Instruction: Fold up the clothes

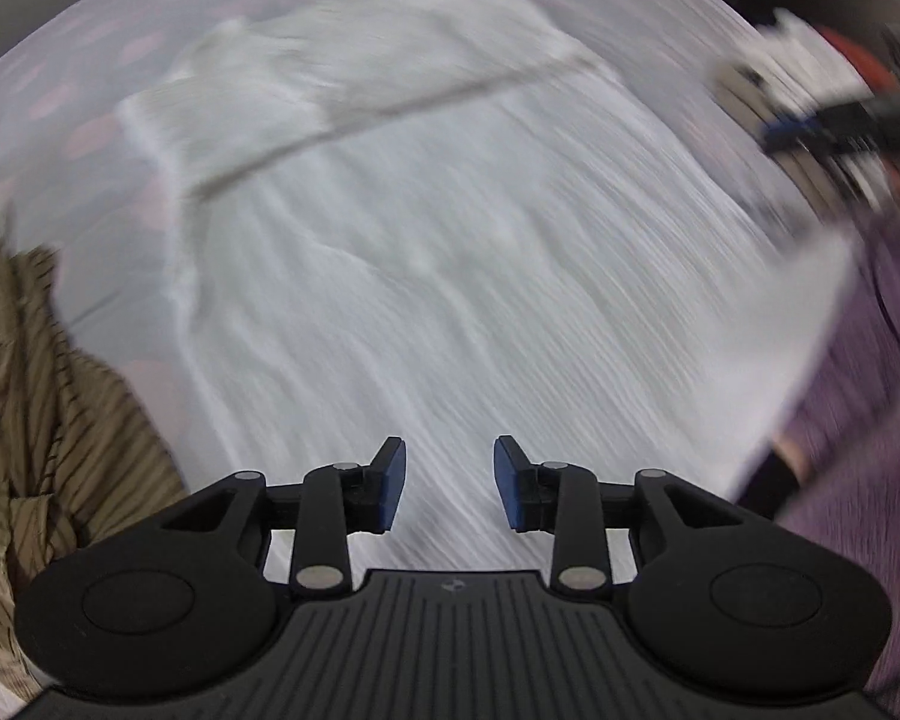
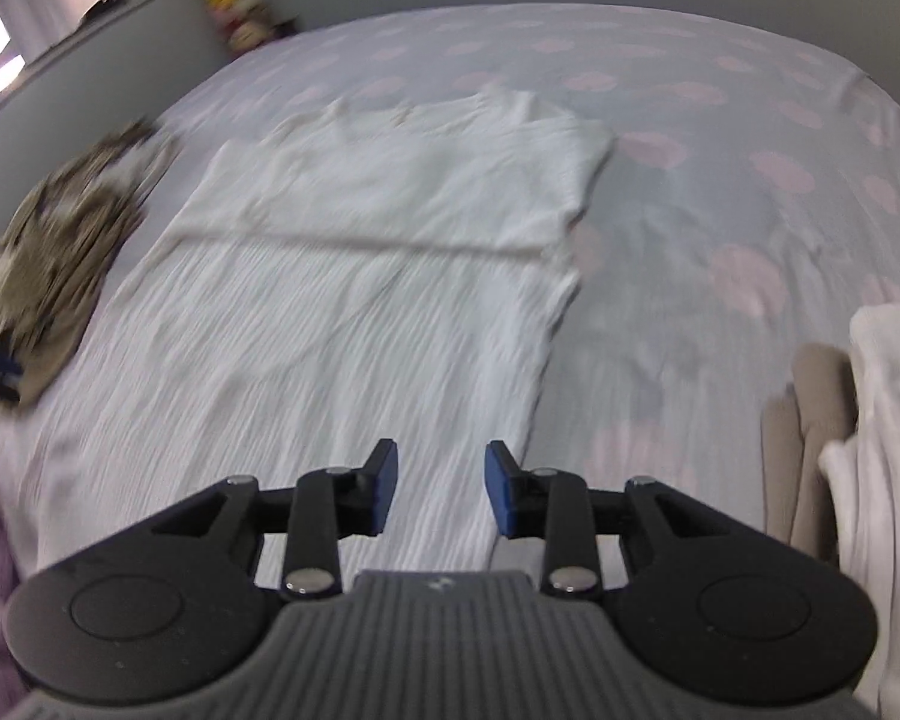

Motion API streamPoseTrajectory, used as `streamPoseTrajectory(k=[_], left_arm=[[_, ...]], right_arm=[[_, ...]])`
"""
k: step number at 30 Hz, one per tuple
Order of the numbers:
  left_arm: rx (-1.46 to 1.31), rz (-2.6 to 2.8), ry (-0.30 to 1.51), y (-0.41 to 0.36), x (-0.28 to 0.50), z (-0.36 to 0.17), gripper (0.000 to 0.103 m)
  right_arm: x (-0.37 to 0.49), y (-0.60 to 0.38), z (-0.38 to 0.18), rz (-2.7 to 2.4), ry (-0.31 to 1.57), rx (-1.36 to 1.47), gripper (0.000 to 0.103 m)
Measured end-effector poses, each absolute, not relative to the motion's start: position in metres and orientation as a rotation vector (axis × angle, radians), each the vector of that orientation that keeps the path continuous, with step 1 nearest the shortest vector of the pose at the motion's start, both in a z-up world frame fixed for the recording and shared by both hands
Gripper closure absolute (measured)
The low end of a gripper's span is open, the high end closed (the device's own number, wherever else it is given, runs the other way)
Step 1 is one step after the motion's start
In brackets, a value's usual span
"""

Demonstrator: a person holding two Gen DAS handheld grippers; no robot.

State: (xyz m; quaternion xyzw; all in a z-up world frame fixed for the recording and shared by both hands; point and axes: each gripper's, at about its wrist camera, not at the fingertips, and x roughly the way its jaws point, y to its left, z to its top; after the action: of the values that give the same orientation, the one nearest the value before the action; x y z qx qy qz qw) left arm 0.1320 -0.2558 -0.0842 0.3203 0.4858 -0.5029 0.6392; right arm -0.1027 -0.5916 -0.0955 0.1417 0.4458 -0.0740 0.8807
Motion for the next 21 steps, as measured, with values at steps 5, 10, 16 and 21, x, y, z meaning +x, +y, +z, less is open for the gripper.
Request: streamPoseTrajectory(k=[5, 10, 16, 21], left_arm=[[0.847, -1.266, 1.109, -0.247, 0.091, -0.092, 0.061], [0.979, -1.284, 1.098, -0.233, 0.066, -0.100, 0.061], [1.035, -1.270, 1.068, -0.218, 0.055, -0.100, 0.059], [1.077, -1.243, 1.033, -0.213, 0.050, -0.101, 0.058]], right_arm=[[-0.122, -0.546, -0.091, -0.001, 0.994, 0.172, 0.068], [-0.133, -0.509, -0.081, 0.131, 1.037, 0.024, 0.063], [-0.140, -0.475, -0.073, 0.232, 1.105, -0.198, 0.056], [-0.140, -0.457, -0.084, 0.251, 1.170, -0.384, 0.056]])
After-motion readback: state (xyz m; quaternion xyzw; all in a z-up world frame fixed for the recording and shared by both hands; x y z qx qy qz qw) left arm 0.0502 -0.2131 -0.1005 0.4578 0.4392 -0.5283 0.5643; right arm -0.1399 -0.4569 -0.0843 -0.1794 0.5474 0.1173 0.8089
